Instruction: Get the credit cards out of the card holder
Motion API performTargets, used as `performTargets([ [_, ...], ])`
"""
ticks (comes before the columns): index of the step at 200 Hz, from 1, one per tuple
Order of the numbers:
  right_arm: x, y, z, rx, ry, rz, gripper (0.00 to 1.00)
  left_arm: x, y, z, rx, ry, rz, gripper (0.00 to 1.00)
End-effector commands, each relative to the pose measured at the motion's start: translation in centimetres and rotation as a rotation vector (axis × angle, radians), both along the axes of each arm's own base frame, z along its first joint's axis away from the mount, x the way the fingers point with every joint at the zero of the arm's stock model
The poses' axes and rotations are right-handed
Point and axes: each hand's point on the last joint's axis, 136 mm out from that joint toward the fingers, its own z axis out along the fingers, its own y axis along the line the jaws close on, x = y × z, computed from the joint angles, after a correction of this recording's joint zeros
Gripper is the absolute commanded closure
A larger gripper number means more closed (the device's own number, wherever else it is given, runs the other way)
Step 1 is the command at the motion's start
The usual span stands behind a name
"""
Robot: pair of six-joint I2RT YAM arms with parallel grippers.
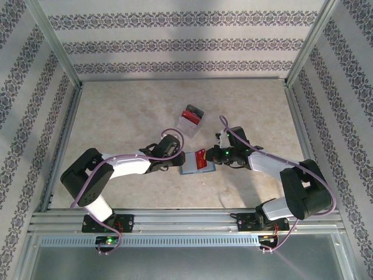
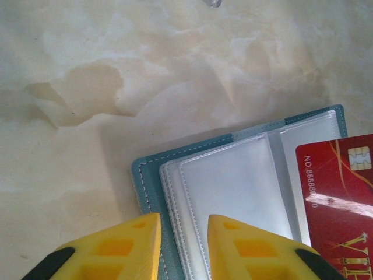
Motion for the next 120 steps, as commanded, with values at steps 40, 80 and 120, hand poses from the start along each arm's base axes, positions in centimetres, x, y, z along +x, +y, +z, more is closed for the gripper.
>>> performTargets([
  [40,0.5,0.1,2.7,-0.041,-0.098,0.035,0.97,0.1,1.8,1.2,0.033,-0.029,0.03,0.59],
  [80,0.9,0.0,3.3,-0.091,-0.133,0.066,0.97,0.0,2.6,1.7,0.04,-0.045,0.052,0.42],
  [120,2.1,0.0,4.1,-0.164,-0.161,0.108,0.96,-0.1,3.9,2.5,0.053,-0.074,0.083,0.23],
])
